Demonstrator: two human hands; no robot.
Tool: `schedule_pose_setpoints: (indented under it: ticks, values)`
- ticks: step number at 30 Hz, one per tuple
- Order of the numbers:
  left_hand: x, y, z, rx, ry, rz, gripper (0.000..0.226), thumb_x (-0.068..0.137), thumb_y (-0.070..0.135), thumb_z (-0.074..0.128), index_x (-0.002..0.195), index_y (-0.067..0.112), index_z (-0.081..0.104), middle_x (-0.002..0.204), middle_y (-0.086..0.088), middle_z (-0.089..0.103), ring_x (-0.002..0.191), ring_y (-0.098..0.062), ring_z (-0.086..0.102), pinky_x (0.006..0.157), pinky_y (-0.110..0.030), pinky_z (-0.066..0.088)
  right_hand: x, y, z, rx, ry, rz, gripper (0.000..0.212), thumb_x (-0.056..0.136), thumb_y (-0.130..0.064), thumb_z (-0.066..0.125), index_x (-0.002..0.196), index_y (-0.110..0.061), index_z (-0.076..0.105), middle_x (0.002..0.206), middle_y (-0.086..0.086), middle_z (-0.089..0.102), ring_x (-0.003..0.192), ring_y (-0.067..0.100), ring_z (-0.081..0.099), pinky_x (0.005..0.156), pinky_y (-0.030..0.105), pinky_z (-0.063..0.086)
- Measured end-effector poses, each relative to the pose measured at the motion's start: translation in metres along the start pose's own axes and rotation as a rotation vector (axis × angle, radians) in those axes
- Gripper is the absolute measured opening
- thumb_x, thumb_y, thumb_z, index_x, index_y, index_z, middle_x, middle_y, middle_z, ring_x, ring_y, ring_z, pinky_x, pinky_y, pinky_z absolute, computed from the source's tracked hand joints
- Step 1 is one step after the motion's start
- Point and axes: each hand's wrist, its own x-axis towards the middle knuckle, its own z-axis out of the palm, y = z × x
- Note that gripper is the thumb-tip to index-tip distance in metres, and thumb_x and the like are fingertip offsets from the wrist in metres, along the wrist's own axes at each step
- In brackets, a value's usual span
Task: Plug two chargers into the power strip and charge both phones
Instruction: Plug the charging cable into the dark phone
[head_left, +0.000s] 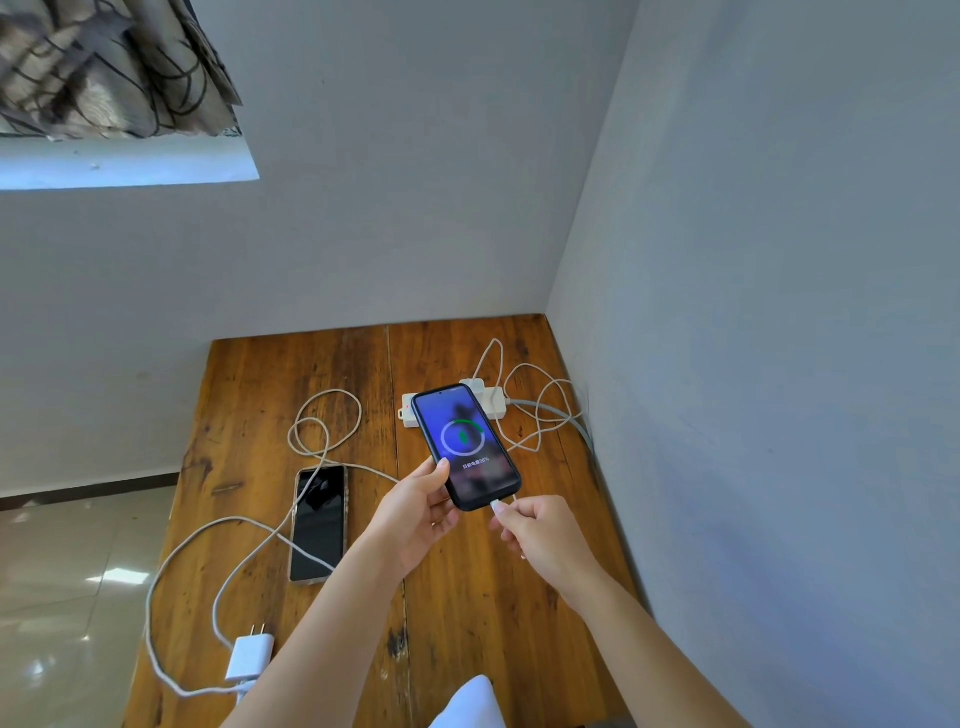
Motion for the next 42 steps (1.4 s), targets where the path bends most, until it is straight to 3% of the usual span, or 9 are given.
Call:
schedule_pose_setpoints:
  ticks: [25,42]
  values:
    - [-0.0009,0.0011,0.002,0.009,-0.006,-0.002,0.041,0.092,0.027,0.058,0.132,0.021,0.051,0.107,-0.011,0.069,0.087,-0.018,0.064,0.054,-0.022,0.052,-0.0011,0.0,0.0004,-0.007,0.017,0.019,0.035,0.094,-0.031,0.052,0.08,-0.005,0.071,0.071,0.004,0.064,0.071,0.011,0.059,0.069,0.021,0.045]
    - [0.0,0.0008,0.0031,0.035,-0.011,-0.013,0.042,0.093,0.025,0.057,0.134,0.02,0.05,0.104,-0.011,0.071,0.082,-0.016,0.064,0.055,-0.021,0.052,-0.0001,0.0009,-0.0013,0.019,0.001,0.038,0.033,0.094,-0.03,0.053,0.078,-0.007,0.071,0.067,0.0,0.062,0.07,0.011,0.058,0.069,0.023,0.044]
